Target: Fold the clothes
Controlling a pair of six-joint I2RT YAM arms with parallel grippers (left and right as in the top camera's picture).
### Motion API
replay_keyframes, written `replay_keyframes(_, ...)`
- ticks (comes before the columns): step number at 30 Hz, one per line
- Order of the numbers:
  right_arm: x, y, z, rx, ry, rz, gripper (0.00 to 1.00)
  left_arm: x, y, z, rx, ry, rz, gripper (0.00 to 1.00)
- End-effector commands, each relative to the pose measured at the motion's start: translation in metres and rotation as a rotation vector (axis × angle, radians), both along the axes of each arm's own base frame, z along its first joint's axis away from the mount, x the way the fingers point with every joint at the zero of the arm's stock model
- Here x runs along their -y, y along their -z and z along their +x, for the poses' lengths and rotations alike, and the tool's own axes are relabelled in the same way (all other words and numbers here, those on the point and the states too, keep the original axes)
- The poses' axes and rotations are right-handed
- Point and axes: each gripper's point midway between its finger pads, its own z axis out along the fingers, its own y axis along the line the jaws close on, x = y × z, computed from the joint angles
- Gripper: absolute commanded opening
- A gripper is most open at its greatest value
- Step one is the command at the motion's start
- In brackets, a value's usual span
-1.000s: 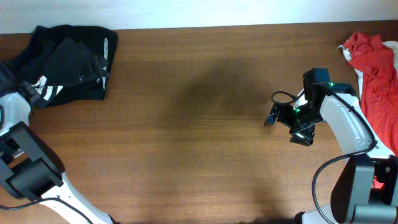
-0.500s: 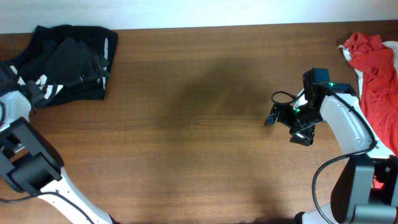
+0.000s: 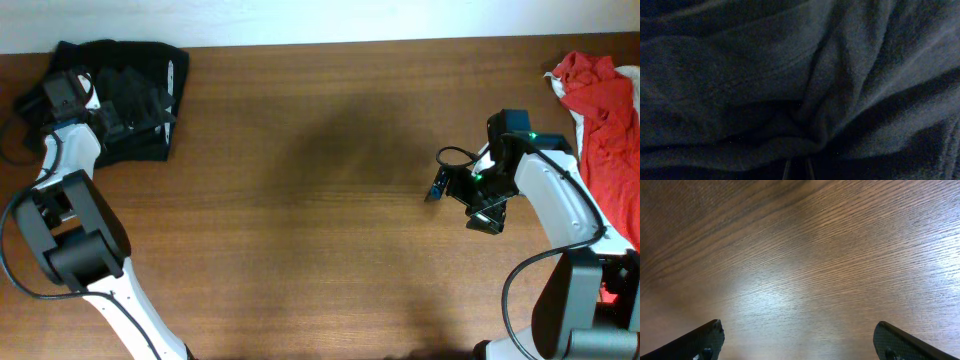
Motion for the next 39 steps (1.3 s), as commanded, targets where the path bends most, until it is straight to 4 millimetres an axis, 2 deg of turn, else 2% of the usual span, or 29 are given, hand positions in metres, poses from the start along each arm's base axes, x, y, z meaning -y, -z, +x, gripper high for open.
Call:
replay_keyframes(1,0.003,-0.005,0.003,0.020,0.001,-0.011,0.98,0.002,-0.073,0.007,0.120,0.012,0.041,0.14)
replay_keyframes(3,0.003,-0.005,0.003,0.020,0.001,-0.011,0.99,0.007,-0.142,-0.003,0.226,-0.015,0.044,0.15)
replay_keyframes(4,0.003,-0.005,0.003,0.020,0.001,-0.011,0.99,0.014,-0.183,-0.016,0.276,-0.018,0.036,0.24)
replay_keyframes(6,0.003,-0.005,0.003,0.020,0.001,-0.011,0.99,0.047,-0.246,-0.045,0.340,0.071,-0.015,0.71)
replay_keyframes(8,0.003,-0.005,0.003,0.020,0.001,-0.011,0.99,0.092,-0.287,-0.077,0.381,0.211,-0.121,0.98)
replay_keyframes(9,0.003,-0.005,0.003,0.020,0.001,-0.011,0.99,0.116,-0.299,-0.095,0.378,0.281,-0.190,0.99)
replay_keyframes(10,0.003,-0.005,0.003,0.020,0.001,-0.011,0.98,0.154,-0.307,-0.137,0.324,0.361,-0.316,0.99)
replay_keyframes(12,0.003,-0.005,0.003,0.020,0.001,-0.011,0.99,0.181,-0.305,-0.187,0.226,0.381,-0.395,0.99)
replay_keyframes(16,0.003,-0.005,0.003,0.020,0.001,-0.011,0.99,0.213,-0.310,-0.266,0.126,0.408,-0.408,0.99)
replay_keyframes(17,0.003,-0.005,0.003,0.020,0.001,-0.011,0.99,0.224,-0.308,-0.291,0.093,0.403,-0.430,0.99)
replay_keyframes(19,0.003,-0.005,0.003,0.020,0.001,-0.011,0.99,0.236,-0.300,-0.319,0.042,0.396,-0.462,0.99)
replay_keyframes(21,0.003,-0.005,0.003,0.020,0.001,-0.011,0.99,0.250,-0.285,-0.353,-0.067,0.367,-0.533,0.99)
replay_keyframes(29,0.003,-0.005,0.003,0.020,0.001,-0.011,0.99,0.253,-0.286,-0.359,-0.060,0.365,-0.537,0.99)
replay_keyframes(32,0.003,-0.005,0.003,0.020,0.001,-0.011,0.99,0.261,-0.287,-0.365,-0.045,0.403,-0.527,0.99)
replay_keyframes(34,0.003,-0.005,0.003,0.020,0.001,-0.011,0.99,0.271,-0.295,-0.358,0.063,0.507,-0.452,0.99)
replay_keyframes(36,0.003,-0.005,0.003,0.020,0.001,-0.011,0.99,0.297,-0.310,-0.341,0.290,0.719,-0.320,0.99)
replay_keyframes(39,0.003,-0.005,0.003,0.020,0.001,-0.011,0.99,0.323,-0.308,-0.339,0.591,0.897,-0.189,0.99)
